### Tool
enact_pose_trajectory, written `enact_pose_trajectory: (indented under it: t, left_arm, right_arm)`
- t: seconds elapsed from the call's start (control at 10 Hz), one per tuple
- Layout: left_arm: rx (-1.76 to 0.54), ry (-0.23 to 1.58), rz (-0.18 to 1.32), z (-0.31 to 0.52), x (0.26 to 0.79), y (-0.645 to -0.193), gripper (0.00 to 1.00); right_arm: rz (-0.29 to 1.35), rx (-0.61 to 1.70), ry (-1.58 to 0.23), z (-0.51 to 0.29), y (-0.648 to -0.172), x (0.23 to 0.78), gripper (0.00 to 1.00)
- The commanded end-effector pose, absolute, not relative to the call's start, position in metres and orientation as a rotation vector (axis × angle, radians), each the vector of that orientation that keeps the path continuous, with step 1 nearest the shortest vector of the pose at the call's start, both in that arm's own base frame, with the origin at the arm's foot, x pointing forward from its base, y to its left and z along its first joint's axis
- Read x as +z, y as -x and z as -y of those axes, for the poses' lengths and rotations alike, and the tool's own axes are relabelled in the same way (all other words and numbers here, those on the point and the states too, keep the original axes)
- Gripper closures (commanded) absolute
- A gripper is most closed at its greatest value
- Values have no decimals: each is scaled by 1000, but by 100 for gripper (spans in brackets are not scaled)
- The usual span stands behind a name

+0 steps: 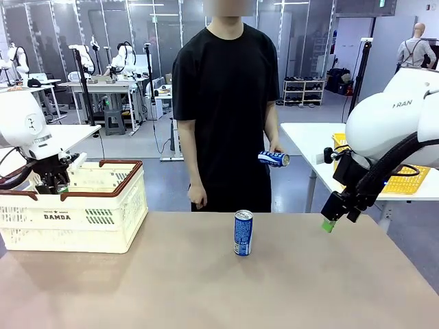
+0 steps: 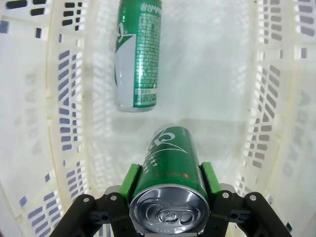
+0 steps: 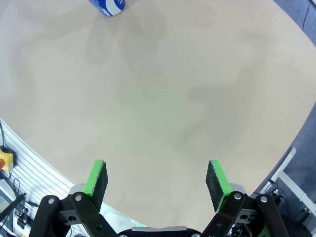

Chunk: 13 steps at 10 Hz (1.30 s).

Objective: Place the drinks into the Shopping basket.
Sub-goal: Pick up one drink and place it into the Shopping basket.

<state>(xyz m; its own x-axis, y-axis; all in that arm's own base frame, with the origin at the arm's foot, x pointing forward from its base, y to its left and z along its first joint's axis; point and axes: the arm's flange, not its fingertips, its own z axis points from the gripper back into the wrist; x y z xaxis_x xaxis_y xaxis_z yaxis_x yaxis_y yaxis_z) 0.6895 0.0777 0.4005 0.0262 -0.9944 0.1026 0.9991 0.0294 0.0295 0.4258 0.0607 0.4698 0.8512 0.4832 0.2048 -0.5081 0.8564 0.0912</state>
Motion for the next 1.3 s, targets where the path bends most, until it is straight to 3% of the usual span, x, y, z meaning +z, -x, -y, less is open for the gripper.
enact_pose_trajectory:
  t: [0.0, 0.7, 1.1, 1.2]
  left_arm:
    - [-1564, 35, 107, -80, 391, -690, 41]
    - [-1594, 96, 144, -77, 384, -689, 41]
    - [-1617, 89, 116, -75, 388, -691, 2]
    - [-1617, 85, 118, -75, 390, -692, 0]
  right_arm:
    - [172, 532, -135, -59, -426, 471, 0]
    - [172, 532, -135, -59, -426, 471, 0]
    - [172, 532, -135, -59, -426, 471, 0]
    - [172, 532, -135, -59, -426, 471, 0]
